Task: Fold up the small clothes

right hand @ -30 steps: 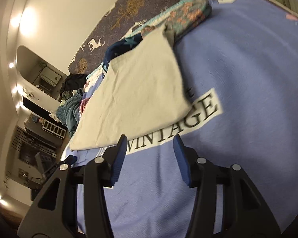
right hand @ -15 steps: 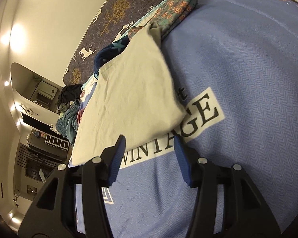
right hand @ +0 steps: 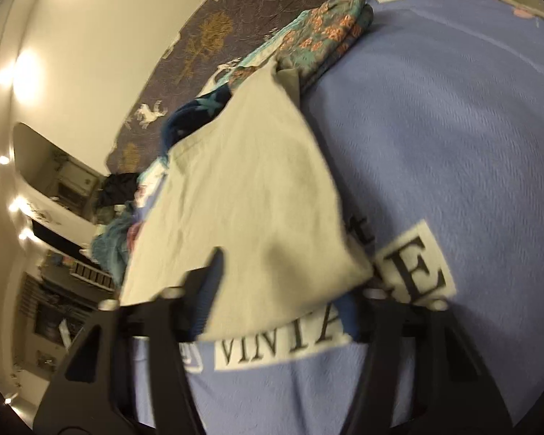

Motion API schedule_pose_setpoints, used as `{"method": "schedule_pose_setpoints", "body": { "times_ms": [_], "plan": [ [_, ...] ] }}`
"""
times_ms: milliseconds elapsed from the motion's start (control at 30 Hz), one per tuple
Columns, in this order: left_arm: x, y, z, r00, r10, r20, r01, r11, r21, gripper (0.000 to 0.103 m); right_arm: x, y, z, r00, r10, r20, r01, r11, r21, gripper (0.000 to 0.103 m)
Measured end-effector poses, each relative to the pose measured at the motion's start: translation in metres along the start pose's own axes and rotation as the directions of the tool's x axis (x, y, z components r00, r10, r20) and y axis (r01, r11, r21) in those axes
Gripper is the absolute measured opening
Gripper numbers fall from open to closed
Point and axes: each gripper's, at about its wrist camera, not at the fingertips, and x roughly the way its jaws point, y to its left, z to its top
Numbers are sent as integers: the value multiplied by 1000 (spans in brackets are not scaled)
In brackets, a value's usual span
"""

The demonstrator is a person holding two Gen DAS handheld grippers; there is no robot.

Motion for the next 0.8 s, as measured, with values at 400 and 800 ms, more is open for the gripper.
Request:
{"method": "schedule_pose_setpoints", "body": {
  "times_ms": [400, 800],
  "plan": [
    [-82, -61, -39, 999, -48, 16, 45, 983, 179, 1, -105, 36, 4, 991, 85, 102, -71, 988, -137, 2],
    [-130, -12, -95, 990, 132, 49, -137, 984, 112, 24, -122, -28, -35, 951, -297, 90, 301, 953, -40, 15]
  ]
}}
